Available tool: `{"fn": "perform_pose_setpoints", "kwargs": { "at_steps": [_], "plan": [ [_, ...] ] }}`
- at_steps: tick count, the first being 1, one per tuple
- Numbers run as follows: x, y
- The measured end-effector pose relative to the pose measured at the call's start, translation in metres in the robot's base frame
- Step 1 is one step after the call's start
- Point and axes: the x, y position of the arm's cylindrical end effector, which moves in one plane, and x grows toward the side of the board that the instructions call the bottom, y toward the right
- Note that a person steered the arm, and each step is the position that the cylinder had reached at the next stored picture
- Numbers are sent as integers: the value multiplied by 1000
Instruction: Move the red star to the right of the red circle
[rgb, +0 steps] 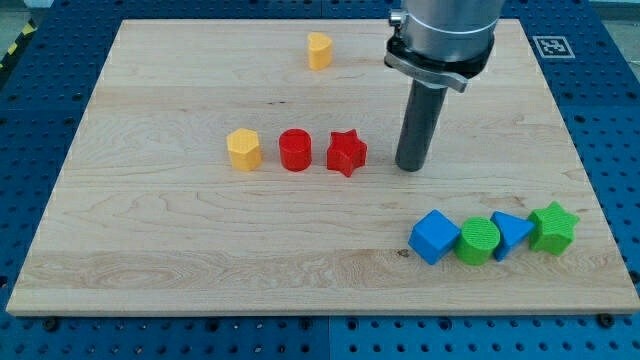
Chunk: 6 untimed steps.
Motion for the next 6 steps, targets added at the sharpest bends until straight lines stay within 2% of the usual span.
{"fn": "perform_pose_setpoints", "kwargs": {
  "at_steps": [3, 5, 6],
  "plan": [
    [-26, -52],
    [-42, -53],
    [-42, -33]
  ]
}}
